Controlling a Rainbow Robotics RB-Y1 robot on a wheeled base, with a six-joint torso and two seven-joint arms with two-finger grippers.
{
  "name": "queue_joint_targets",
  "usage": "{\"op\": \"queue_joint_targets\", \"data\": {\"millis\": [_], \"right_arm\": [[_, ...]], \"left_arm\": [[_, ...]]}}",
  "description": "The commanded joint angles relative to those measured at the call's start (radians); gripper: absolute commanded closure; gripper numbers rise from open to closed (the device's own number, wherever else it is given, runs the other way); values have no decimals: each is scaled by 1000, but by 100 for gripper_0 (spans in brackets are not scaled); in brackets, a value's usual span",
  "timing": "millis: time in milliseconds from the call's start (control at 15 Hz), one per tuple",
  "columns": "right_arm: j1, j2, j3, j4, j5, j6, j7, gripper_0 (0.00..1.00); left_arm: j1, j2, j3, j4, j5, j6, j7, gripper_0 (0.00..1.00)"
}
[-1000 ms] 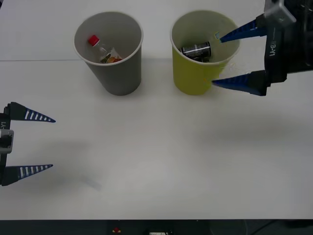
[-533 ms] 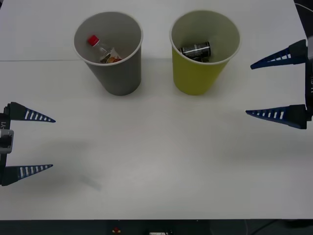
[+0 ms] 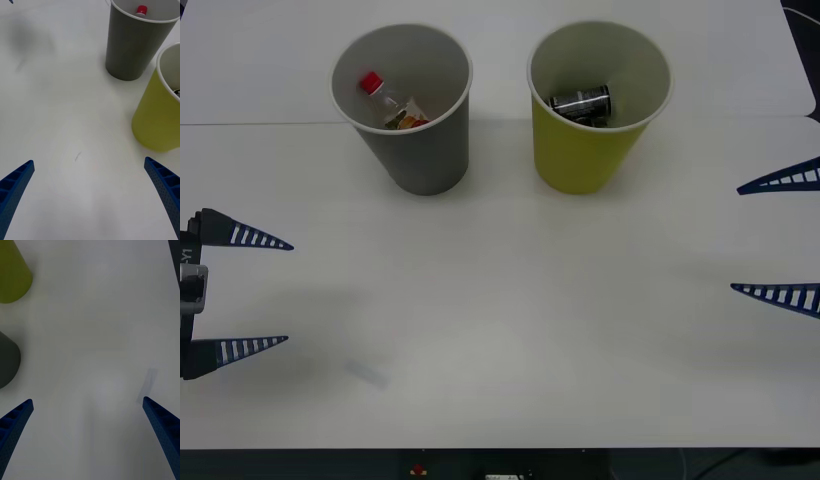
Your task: Put the can into the green bin and the plastic bottle into the gray bin
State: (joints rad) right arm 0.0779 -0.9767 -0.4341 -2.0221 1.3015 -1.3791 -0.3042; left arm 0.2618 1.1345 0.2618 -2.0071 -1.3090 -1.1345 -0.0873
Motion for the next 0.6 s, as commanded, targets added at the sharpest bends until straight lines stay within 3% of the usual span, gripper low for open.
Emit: {"op": "queue_joint_targets", "data": {"millis": [67,267,600], "right_arm": [[37,1,-25,0,-2,-12,13,0],[37,1,-34,39,-15,-83,10,0],[37,1,-34,39,-15,-83,10,0]], "left_arm": [[0,0,0,0,0,0,0,0],[0,0,0,0,0,0,0,0],[0,0,0,0,0,0,0,0]]}}
